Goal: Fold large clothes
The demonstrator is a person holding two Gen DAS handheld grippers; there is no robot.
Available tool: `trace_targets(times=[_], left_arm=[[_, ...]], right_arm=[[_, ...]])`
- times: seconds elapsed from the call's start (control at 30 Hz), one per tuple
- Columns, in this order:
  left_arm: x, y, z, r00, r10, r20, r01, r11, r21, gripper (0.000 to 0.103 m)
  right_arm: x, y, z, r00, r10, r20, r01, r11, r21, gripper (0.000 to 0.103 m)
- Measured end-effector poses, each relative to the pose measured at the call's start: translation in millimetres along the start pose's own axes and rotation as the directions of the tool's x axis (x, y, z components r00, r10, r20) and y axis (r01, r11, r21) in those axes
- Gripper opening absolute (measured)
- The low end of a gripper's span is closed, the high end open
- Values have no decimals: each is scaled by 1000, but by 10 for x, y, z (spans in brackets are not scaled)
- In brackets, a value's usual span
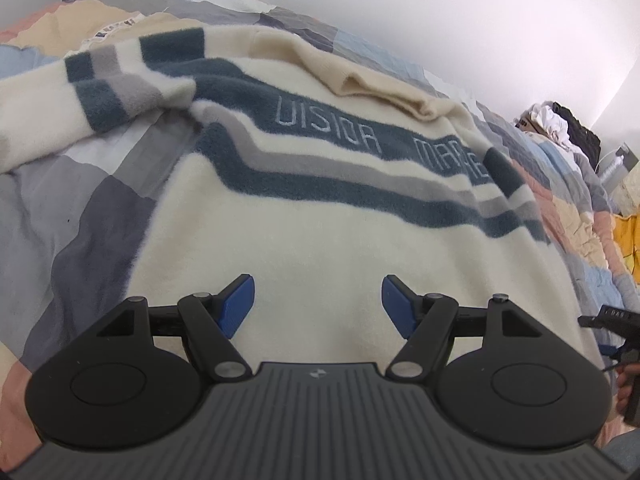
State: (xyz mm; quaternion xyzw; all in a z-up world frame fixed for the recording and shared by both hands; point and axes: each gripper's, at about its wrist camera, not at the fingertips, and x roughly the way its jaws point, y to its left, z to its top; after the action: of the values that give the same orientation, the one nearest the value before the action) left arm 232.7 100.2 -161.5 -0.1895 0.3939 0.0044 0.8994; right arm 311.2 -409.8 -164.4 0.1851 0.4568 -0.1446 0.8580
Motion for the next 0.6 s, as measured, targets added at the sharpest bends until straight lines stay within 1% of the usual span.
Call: trace_targets(times=[0.1, 0.17, 0.27, 0.3, 0.33, 0.37, 0.4, 0.43, 0.47, 0.5, 0.6], left_arm=[[-11, 32, 10, 1000, -14, 0, 14, 1000, -23, 74], [-17, 47, 20, 1000, -25, 0, 25, 999, -36, 74], [-30, 71, 22, 999, -34, 3, 34, 998, -49, 74], [-33, 75, 20, 999, -36, 3, 36, 998, -52, 74], [-36, 80, 18, 999, -38, 2, 38, 998, -54, 74], [-37, 86, 16, 999, -39, 1, 39, 998, -57, 74], [-39, 90, 14, 999, -39, 0, 39, 998, -59, 74], [-43, 97, 16, 999, -40, -1, 40, 997, -61, 74], [-45, 104, 17, 999, -42, 0, 42, 997, -64, 74], [-50, 110, 17, 999, -42, 2, 42, 997, -65, 74], [-51, 121, 27, 999, -41, 5, 41, 997, -68, 74]], right_arm=[[-30, 29, -18, 1000, 17, 4, -17, 1000, -21, 88], [-41, 64, -32, 999, 39, -7, -40, 998, -39, 85], [-45, 146, -62, 998, 58, -21, -59, 993, -99, 72], [-53, 182, -69, 998, 61, -23, -63, 991, -119, 63], [-66, 207, -72, 997, 71, -24, -74, 989, -130, 51], [-75, 232, -71, 997, 76, -27, -80, 987, -140, 47], [-84, 270, -65, 998, 63, -27, -67, 984, -163, 38], [-111, 305, -71, 998, 52, -25, -56, 981, -187, 20], [-136, 329, -71, 997, 67, -29, -72, 977, -199, 16], [-167, 358, -66, 997, 65, -27, -70, 975, -211, 16], [-280, 470, 8, 999, 33, 2, -32, 957, -288, 14]])
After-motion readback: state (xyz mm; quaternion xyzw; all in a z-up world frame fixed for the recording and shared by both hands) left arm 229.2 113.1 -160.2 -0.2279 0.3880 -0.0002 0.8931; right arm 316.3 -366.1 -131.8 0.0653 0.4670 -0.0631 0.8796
